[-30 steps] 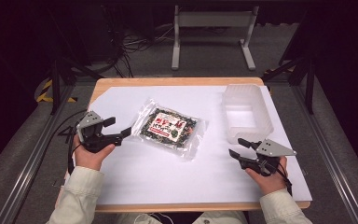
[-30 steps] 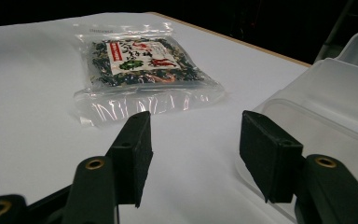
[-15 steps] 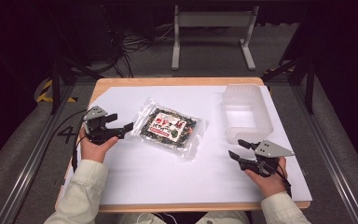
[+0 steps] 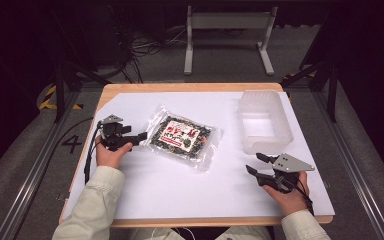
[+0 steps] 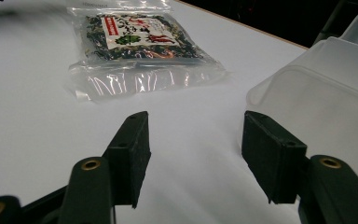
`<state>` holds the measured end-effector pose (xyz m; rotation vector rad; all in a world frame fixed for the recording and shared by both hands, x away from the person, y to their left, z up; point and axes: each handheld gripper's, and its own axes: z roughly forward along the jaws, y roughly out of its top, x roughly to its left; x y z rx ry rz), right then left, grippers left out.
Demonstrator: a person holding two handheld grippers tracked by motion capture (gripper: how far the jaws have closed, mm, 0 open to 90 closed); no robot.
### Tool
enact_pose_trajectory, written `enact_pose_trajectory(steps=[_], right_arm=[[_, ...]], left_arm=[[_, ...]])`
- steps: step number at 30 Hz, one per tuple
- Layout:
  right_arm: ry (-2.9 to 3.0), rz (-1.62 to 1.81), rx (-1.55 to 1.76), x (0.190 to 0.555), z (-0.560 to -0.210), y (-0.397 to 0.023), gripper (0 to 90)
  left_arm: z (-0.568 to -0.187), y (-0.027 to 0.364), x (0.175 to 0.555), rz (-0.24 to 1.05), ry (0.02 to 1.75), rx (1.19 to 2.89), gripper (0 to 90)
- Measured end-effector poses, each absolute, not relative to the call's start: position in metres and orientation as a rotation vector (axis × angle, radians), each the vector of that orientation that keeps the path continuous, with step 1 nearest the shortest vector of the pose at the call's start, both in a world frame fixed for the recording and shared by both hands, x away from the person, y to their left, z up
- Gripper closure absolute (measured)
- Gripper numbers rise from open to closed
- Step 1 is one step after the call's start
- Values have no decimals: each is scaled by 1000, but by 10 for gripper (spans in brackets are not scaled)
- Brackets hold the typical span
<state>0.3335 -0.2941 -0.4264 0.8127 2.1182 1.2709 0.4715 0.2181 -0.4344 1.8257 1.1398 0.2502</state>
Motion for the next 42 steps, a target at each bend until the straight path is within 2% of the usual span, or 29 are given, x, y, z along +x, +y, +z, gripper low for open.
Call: enact_pose_trajectory(steps=[6,18,27,37,42], right_arm=[[2111,1272,814,329,-426,-297,416],[2132,1267,772,325,-426,-291,406],[2136,1274,772,325,-426,-291,395],[2134,1281,767,325,-426,-291,384],[2140,1283,761,325,-426,-291,382]], left_arm=[[-444,211,475,194,1169,1880,157],[-452,200,475,164,1187,1965,261],[-450,193,472,187,1155,2008,442],[-447,188,467,226,1141,2040,518],[-446,188,465,213,1131,2047,662]])
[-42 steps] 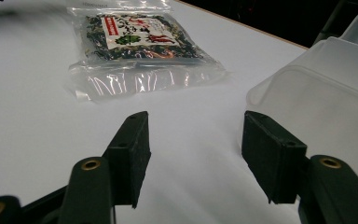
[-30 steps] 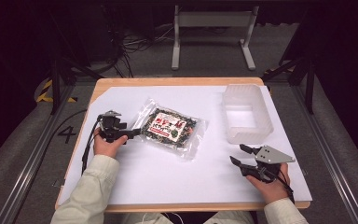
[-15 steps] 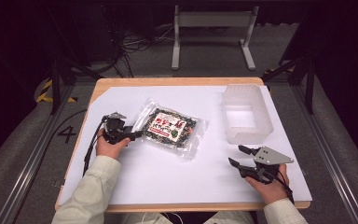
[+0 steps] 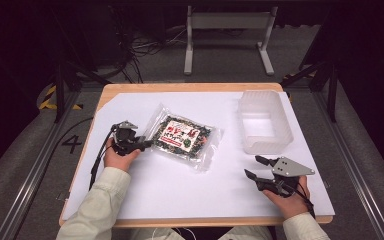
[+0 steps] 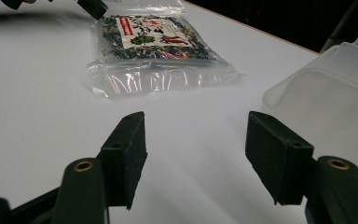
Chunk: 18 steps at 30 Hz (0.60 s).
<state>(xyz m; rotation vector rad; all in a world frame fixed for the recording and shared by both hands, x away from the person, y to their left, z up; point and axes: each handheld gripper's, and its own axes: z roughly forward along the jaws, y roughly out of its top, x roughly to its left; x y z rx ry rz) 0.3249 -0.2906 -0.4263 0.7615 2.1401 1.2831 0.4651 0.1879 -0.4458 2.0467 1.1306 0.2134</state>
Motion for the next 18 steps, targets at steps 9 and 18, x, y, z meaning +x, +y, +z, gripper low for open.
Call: enact_pose_trajectory(steps=[9,18], right_arm=[[2143,1285,762,325,-427,-290,381],[2140,1282,753,325,-426,-291,380]], left_arm=[[-449,197,466,132,1164,1989,794],[-444,196,460,222,1173,1940,895]])
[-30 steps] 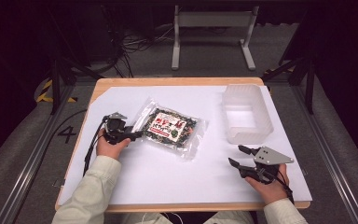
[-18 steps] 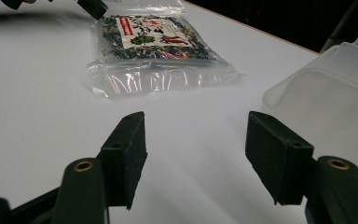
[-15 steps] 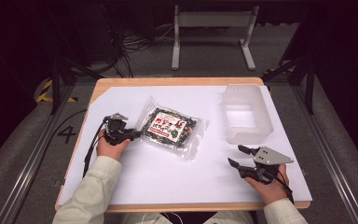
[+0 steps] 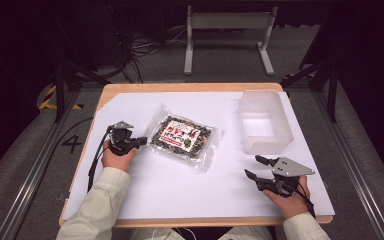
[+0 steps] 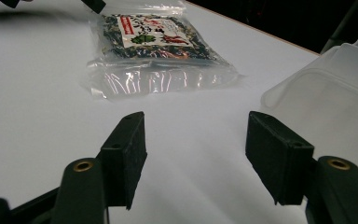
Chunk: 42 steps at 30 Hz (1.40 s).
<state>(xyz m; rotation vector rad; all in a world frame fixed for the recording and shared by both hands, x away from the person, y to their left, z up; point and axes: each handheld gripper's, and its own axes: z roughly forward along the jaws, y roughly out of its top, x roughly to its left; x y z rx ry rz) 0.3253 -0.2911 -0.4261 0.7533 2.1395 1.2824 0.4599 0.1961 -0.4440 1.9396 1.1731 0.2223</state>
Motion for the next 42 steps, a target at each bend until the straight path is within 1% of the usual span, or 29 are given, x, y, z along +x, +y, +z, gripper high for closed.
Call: enact_pose_trajectory(steps=[6,9,14,21,26,30,34,42], right_arm=[[2130,1283,755,326,-425,-292,381],[2130,1316,774,326,-424,-293,389],[2116,1357,782,325,-420,-295,407],[2130,1353,762,323,-418,-296,489],[2134,1347,751,322,-416,-297,534],[2133,1348,735,321,-414,-296,550],[2135,1348,728,320,-413,-295,562],[2139,1350,720,321,-413,-294,571]], left_arm=[[-427,204,453,243,1132,1854,896],[-411,212,445,238,1074,1812,896],[-387,212,432,268,984,1789,896],[-350,208,413,272,848,1757,896],[-326,207,397,293,768,1739,897],[-310,207,384,316,703,1736,897],[-297,208,373,345,653,1721,897],[-285,211,361,362,612,1694,897]])
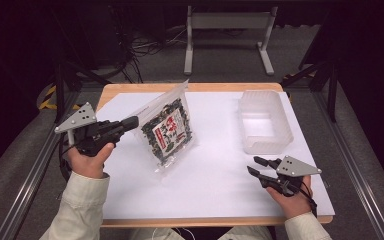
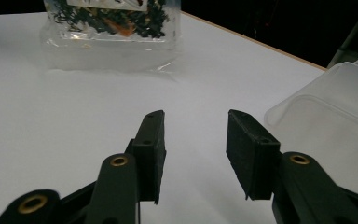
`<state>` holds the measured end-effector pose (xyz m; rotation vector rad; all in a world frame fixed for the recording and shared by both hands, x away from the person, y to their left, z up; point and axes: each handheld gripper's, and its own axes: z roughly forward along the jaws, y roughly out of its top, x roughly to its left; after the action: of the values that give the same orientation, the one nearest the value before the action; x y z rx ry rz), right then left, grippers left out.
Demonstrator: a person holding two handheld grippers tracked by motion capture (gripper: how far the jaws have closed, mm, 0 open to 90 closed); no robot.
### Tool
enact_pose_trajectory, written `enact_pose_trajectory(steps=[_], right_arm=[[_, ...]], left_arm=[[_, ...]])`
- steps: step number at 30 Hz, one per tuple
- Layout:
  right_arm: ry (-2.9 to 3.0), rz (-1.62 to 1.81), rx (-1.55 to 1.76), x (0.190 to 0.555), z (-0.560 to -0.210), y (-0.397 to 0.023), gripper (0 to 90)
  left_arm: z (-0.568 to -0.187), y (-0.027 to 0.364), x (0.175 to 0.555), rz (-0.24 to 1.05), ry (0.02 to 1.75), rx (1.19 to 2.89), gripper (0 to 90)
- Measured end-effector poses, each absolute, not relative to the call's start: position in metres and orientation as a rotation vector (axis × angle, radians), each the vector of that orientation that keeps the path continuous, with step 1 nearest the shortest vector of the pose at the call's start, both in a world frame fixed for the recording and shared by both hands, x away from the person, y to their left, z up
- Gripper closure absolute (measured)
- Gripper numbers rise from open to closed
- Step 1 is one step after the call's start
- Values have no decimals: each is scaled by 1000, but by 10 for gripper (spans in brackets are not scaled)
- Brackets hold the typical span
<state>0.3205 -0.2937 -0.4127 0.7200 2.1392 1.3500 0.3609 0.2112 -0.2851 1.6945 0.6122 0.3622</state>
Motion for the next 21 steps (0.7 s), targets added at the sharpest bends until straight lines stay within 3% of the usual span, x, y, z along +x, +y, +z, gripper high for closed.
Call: enact_pose_trajectory(steps=[12,21], right_arm=[[2149,1432,682,326,-395,-281,558],[2172,1589,590,350,-362,-253,411]], left_arm=[[-270,209,345,383,545,1663,899],[-261,209,343,366,498,1630,899]])
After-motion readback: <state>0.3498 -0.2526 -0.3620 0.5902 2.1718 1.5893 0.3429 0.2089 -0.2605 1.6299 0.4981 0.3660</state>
